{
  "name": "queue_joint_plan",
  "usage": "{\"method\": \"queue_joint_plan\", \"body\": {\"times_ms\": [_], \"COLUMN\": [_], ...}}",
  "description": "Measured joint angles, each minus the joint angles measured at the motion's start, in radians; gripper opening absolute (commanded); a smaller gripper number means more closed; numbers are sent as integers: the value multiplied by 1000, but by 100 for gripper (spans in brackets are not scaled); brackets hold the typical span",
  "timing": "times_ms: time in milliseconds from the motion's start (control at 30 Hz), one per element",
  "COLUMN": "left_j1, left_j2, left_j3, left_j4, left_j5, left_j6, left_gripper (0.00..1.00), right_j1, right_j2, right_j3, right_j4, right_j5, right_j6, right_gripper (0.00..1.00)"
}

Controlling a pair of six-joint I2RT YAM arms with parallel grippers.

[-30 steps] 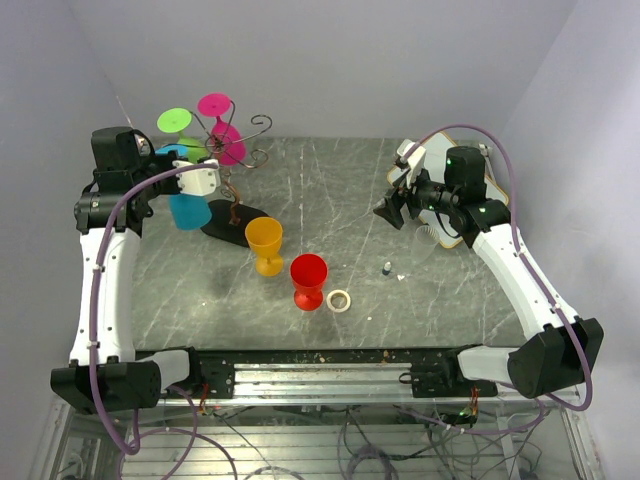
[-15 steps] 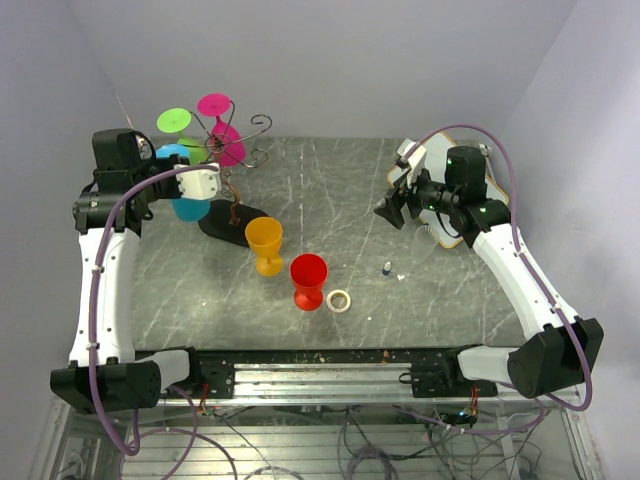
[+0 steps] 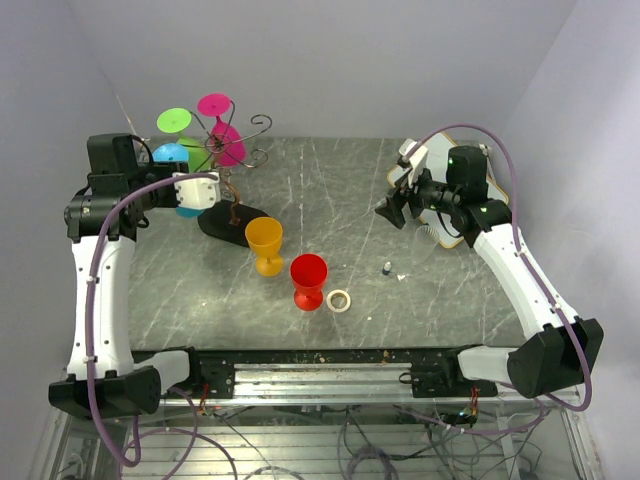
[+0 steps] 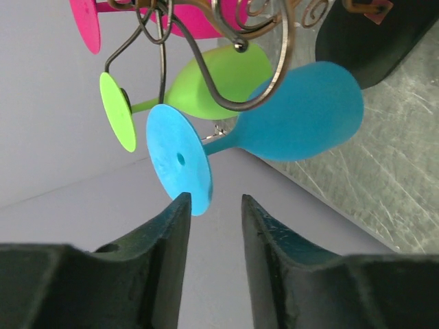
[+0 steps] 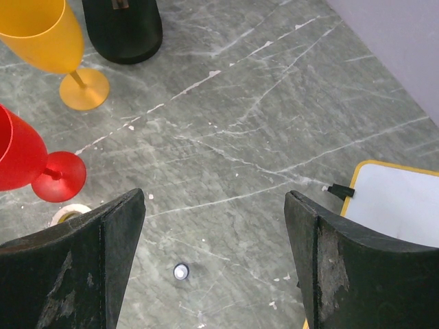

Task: Place the wine glass upside down on the wine glass rack

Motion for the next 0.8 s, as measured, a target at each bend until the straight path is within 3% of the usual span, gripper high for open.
{"method": "queue_joint_plan", "body": {"times_ms": [233,367,467,600,767,800], "left_j1": [0,0,0,0,-1,-1], "left_j2": [-29,-58,-86,-136,-195,-196], "left_j3": [0,2,3,-15,-92,-93], "left_j4": [-84,-99,-90,-2,192,198], "left_j5": [12,63,117,172,171,171], "left_j6": [19,-44,-161,-417,-853,-865], "left_gripper": [61,70,77,97,100,100], "right_j1": [-7,-7,-6,27,207,242], "right_j2": [2,21,48,59,59,60], "right_j3": [0,11,43,55,64,68], "right_j4": [0,-18,-50,-85,-143,-150], "right_j5": [-12,-11,-28,-45,31,41], "right_j6": [0,8,20,27,18,18], "right_gripper": [84,84,83,83,82,81]}}
